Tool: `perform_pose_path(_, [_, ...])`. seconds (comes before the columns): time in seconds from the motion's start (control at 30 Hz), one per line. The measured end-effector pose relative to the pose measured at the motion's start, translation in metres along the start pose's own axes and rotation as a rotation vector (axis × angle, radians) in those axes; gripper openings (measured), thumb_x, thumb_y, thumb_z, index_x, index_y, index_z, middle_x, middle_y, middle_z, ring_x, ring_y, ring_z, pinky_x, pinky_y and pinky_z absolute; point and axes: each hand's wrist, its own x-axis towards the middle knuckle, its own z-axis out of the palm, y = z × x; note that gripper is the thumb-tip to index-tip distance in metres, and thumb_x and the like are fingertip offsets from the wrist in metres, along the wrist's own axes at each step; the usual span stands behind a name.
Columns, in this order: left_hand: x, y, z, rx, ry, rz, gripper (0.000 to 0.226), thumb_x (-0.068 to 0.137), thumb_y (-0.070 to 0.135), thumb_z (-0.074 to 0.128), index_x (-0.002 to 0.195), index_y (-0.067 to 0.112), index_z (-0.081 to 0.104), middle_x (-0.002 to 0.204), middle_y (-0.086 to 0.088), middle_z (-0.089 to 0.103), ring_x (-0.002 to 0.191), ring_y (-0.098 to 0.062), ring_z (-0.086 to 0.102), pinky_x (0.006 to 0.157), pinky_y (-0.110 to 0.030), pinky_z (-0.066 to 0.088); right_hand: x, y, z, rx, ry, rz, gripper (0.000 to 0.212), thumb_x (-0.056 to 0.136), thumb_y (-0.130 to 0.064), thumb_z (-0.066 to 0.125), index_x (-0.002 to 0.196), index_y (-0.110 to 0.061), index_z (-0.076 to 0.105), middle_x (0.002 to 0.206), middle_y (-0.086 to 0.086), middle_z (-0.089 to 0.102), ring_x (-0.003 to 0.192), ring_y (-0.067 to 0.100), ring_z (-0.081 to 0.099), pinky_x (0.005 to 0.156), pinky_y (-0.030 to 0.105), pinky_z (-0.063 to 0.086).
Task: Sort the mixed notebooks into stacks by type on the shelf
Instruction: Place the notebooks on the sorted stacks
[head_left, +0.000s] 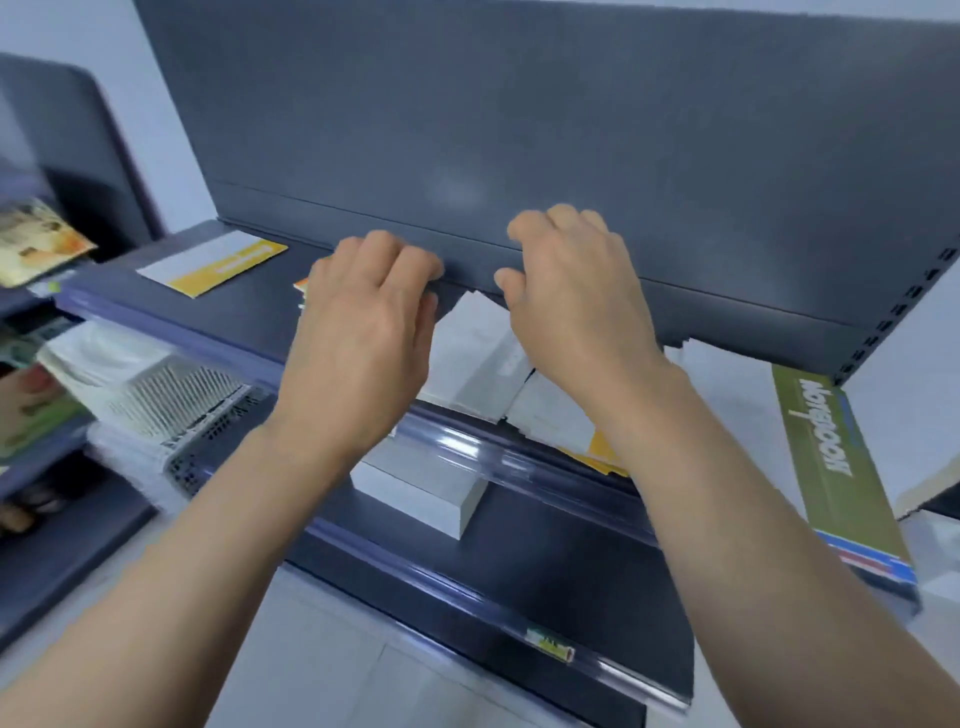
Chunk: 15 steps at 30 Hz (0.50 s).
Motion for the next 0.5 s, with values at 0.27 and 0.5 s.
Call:
perform_pose_path(0.27, [-0.048, -0.132, -0.070, 0.095, -0.004, -0.099, 0.018, 0.083, 0.005, 0.051, 0.098, 0.001, 0.060, 0.092, -0.019, 0.058, 0.082, -0.039, 0.054, 0.071, -0.049, 0.045, 0.038, -0.152, 0.034, 0.086, 0.018, -0.108, 0.022, 0.095, -0.023, 0.047, 0.114, -0.013, 0.051, 0.111, 0.007, 0.054, 0.105, 0.029, 0.046, 0.082, 0.035, 0.034])
perform_pose_path(0.5, [-0.076, -0.216, -0.105, 0.173, -0.016, -0.196, 0.025, 0.084, 0.011, 0.045, 0.100, 0.001, 0.061, 0.093, -0.018, 0.058, 0.084, -0.038, 0.055, 0.073, -0.045, 0.041, 0.069, -0.240, 0.069, 0.151, -0.039, -0.165, 0.025, 0.096, -0.022, 0.047, 0.117, -0.010, 0.051, 0.114, 0.009, 0.054, 0.107, 0.030, 0.046, 0.087, 0.038, 0.037])
